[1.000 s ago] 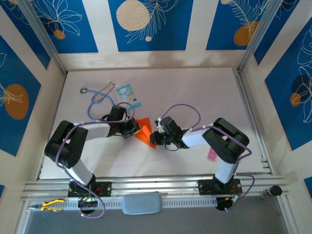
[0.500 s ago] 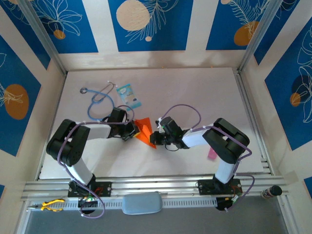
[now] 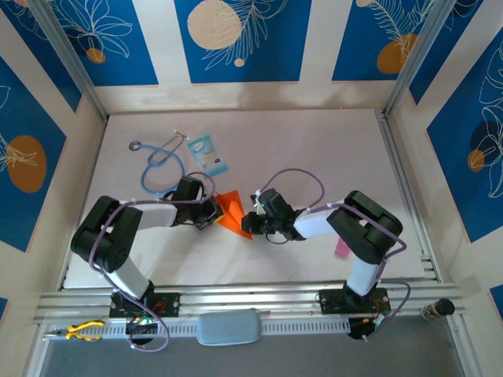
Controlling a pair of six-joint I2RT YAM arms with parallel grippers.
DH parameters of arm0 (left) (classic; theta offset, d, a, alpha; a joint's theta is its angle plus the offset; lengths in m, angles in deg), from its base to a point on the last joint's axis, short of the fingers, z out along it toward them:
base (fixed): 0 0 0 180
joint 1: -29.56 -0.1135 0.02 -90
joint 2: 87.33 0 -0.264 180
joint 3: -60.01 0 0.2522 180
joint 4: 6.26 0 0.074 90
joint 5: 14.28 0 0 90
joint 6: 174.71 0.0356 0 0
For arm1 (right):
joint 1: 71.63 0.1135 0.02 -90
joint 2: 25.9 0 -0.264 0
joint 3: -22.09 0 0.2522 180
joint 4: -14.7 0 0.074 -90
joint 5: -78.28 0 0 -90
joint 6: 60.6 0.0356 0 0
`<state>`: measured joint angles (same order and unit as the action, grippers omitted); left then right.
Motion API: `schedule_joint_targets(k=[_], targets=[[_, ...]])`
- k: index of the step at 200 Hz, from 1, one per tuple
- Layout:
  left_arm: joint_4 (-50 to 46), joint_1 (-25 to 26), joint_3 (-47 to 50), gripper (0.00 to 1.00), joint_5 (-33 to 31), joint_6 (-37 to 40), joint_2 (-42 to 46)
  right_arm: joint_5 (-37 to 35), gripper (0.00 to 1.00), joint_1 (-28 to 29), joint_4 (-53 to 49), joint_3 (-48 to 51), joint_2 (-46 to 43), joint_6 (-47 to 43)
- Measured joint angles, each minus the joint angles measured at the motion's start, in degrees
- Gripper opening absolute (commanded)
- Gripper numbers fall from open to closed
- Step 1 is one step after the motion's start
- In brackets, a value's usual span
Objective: Fold a paper plane with a square sheet of paper (pick it up from the middle)
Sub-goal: Fourth fold the wing at the center of the table.
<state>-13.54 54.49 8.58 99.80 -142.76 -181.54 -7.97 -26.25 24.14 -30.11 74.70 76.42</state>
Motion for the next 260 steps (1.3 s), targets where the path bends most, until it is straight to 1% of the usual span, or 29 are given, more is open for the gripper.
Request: schedule_joint_targets(k=[73, 105, 129, 156, 190, 260], targets=[[-0.52, 0.02, 0.17, 0.00, -0.61, 0.15, 0.66, 1.01, 0.05, 0.02, 0.13, 0.00, 0.13, 1.14], [-1.51, 0.02, 0.13, 0.00, -1.25, 2.10, 2.29, 1.20, 0.04, 0.00, 0.17, 0.11, 0.13, 1.68], [-0.26, 0.20, 0.11, 0.00, -0.98, 3.28, 3.72, 1.42, 0.04, -0.09, 0.55, 0.37, 0.13, 2.16], [2.10, 1.07, -0.39, 0.00, 0.83, 4.04, 3.72, 1.70, 0.04, -0.26, 1.29, 0.76, 0.13, 2.62], [5.16, 2.47, -1.57, 0.00, 2.93, 4.17, 1.62, 1.86, 0.04, -0.31, 1.99, 1.07, 0.22, 3.04], [6.47, 2.86, -3.30, 0.00, 3.61, 4.15, -1.66, 2.45, 0.04, -0.52, 3.30, 1.57, 0.46, 3.72]])
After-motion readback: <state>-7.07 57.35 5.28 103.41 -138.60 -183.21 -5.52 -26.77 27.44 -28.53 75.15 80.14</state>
